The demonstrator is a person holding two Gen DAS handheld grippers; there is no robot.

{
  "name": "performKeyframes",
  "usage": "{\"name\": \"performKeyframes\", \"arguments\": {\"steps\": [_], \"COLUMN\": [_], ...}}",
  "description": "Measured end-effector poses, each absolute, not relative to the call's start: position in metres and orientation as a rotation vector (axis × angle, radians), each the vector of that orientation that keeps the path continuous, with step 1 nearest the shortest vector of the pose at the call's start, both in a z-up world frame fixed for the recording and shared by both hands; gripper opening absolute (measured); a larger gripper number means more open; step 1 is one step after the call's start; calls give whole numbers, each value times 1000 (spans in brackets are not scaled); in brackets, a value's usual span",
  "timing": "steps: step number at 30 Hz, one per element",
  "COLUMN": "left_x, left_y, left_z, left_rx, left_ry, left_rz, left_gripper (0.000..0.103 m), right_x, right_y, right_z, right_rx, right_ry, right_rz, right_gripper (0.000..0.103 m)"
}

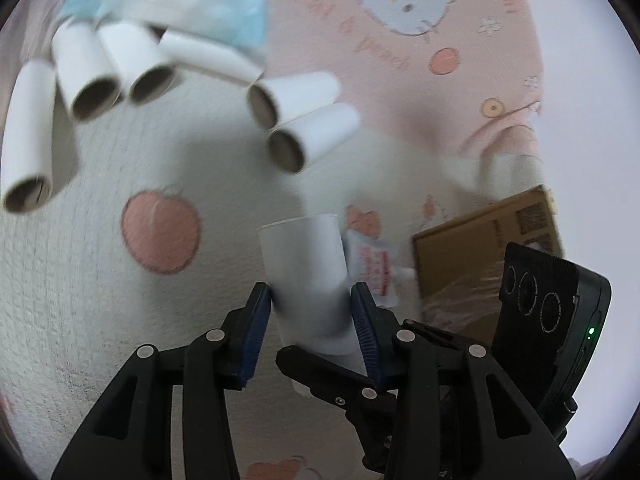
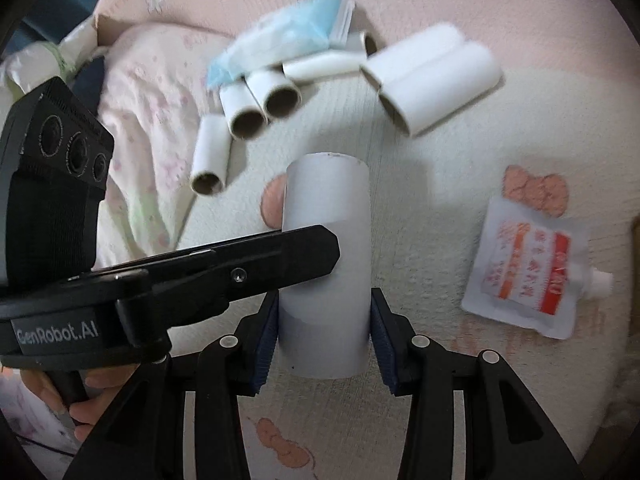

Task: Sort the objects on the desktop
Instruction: 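Lift the upright tube with both grippers and carry it over the cardboard box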

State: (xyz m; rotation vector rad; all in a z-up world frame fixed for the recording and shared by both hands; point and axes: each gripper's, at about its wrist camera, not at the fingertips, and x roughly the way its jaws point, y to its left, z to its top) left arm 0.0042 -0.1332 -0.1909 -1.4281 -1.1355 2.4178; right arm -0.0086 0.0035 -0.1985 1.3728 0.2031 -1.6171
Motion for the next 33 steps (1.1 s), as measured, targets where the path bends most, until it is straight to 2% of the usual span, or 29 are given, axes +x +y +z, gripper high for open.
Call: {"name": "performKeyframes", "arguments": {"steps": [7, 19, 25, 33], "left_x": [-14, -31, -35, -49], "left_y": [-137, -82, -62, -15], "left_z": [-153, -48, -12, 17], "left_rx": [-1315, -1114, -1053, -1015], "left_ry": [-1220, -793, -705, -567], "left_rz": [2372, 2562, 2559, 2565], "left_gripper": [48, 48, 48, 48], "right_x": [-19, -35, -41, -56], "right_y": [20, 52, 72, 107], "right_z": [-149, -62, -22, 2], "right_rx": [1280, 1144, 1079, 1054], "right_ry": [132, 83, 76, 75], "right_rz": [-1682, -1817, -1877, -1922], "right_gripper": [41, 41, 41, 41]}}
